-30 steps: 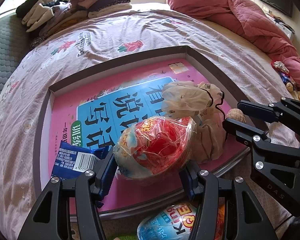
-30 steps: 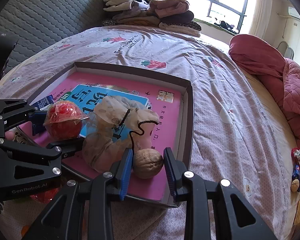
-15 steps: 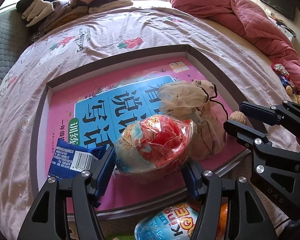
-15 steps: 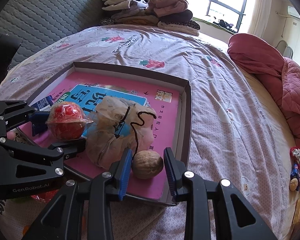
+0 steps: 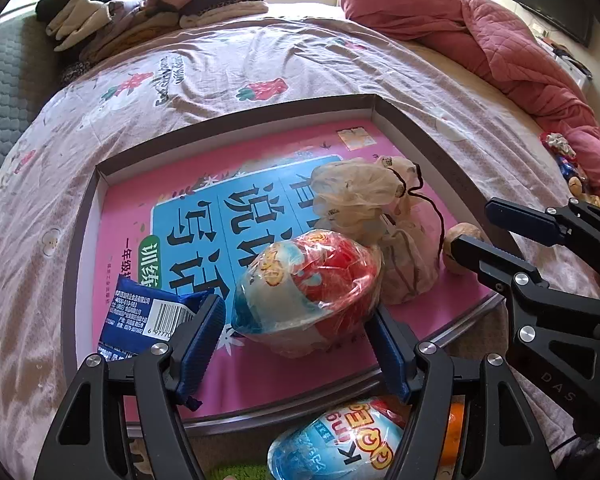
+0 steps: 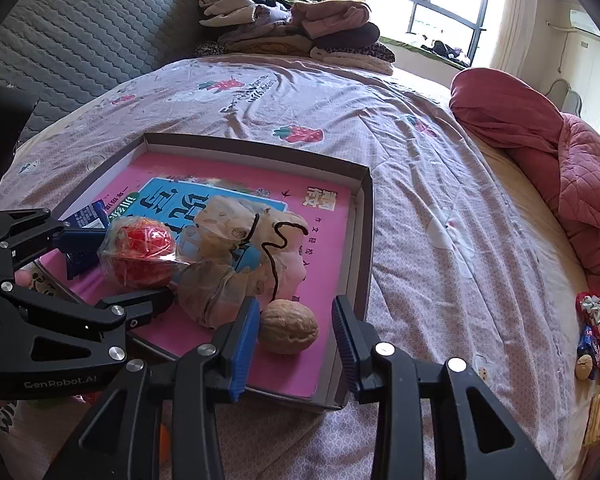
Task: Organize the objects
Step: 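Open both tools to release the red egg and walnut in the tray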
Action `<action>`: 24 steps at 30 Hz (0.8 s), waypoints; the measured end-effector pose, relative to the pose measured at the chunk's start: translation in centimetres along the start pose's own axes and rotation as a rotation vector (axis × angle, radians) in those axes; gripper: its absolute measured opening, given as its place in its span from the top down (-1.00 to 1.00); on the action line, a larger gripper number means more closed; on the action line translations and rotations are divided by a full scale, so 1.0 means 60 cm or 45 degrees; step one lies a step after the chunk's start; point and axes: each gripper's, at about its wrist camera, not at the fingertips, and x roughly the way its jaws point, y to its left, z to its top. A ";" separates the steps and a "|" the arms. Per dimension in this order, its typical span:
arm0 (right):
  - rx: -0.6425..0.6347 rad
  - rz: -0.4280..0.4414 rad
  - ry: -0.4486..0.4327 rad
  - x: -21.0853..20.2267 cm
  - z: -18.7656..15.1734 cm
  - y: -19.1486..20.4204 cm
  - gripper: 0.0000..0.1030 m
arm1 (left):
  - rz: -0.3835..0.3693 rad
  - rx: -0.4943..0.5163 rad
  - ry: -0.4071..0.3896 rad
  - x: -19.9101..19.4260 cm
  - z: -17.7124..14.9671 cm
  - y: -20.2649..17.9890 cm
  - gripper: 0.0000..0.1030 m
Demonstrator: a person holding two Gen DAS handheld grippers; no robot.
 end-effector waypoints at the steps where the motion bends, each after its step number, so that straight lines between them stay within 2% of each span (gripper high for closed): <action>1: -0.001 0.002 0.000 -0.001 0.000 0.000 0.27 | 0.000 0.002 0.002 0.000 -0.001 0.000 -0.41; 24: 0.020 -0.008 -0.048 -0.020 0.008 -0.010 0.20 | 0.014 -0.051 -0.052 -0.035 0.002 0.019 -0.44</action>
